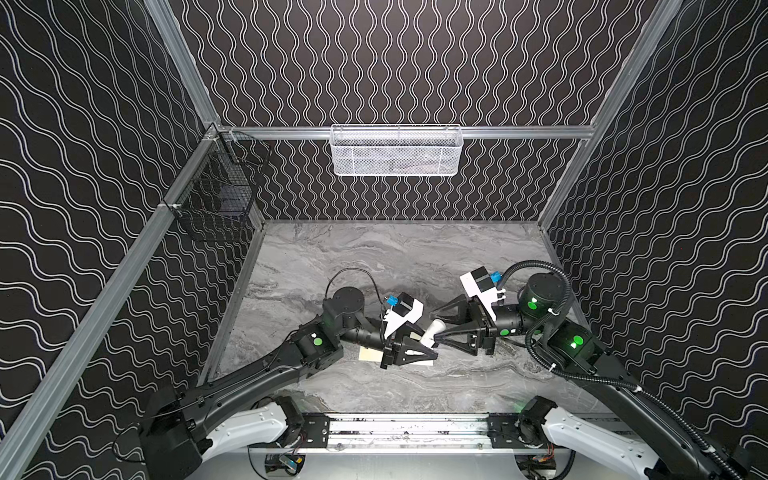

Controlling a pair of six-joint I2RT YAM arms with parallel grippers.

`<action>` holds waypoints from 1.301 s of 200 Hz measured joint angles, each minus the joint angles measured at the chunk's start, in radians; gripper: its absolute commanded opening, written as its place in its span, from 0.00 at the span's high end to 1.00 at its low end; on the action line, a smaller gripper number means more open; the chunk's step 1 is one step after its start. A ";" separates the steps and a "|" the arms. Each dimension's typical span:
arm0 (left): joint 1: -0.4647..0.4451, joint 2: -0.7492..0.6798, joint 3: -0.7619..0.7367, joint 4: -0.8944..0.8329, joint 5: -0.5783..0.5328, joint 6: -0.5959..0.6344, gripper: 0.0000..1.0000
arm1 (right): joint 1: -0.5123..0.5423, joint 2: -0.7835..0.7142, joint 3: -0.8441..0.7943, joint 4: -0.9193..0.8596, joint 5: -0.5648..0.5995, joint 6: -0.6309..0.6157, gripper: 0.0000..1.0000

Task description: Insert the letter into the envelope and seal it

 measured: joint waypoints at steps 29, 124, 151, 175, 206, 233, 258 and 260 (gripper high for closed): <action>0.000 0.008 0.000 0.003 0.000 0.000 1.00 | 0.009 0.012 0.000 0.016 -0.008 0.008 0.60; 0.002 0.000 0.010 -0.034 -0.026 -0.022 0.65 | 0.013 0.045 0.019 0.008 0.024 -0.007 0.82; 0.000 -0.018 0.013 -0.043 -0.057 -0.014 0.55 | 0.014 0.066 0.026 -0.033 0.041 -0.005 0.83; 0.000 -0.030 0.014 -0.053 -0.079 -0.005 0.54 | 0.014 0.077 0.033 -0.057 0.050 -0.011 0.84; 0.001 -0.032 0.012 -0.054 -0.098 0.005 0.68 | 0.014 0.085 0.037 -0.061 0.048 -0.016 0.84; 0.002 -0.031 0.010 -0.061 -0.121 -0.024 0.87 | 0.014 0.098 0.048 -0.069 0.038 -0.045 0.83; 0.002 -0.031 0.010 -0.065 -0.131 -0.049 1.00 | 0.013 0.111 0.052 -0.080 0.038 -0.052 0.83; 0.002 -0.031 0.010 -0.065 -0.131 -0.049 1.00 | 0.013 0.111 0.052 -0.080 0.039 -0.052 0.83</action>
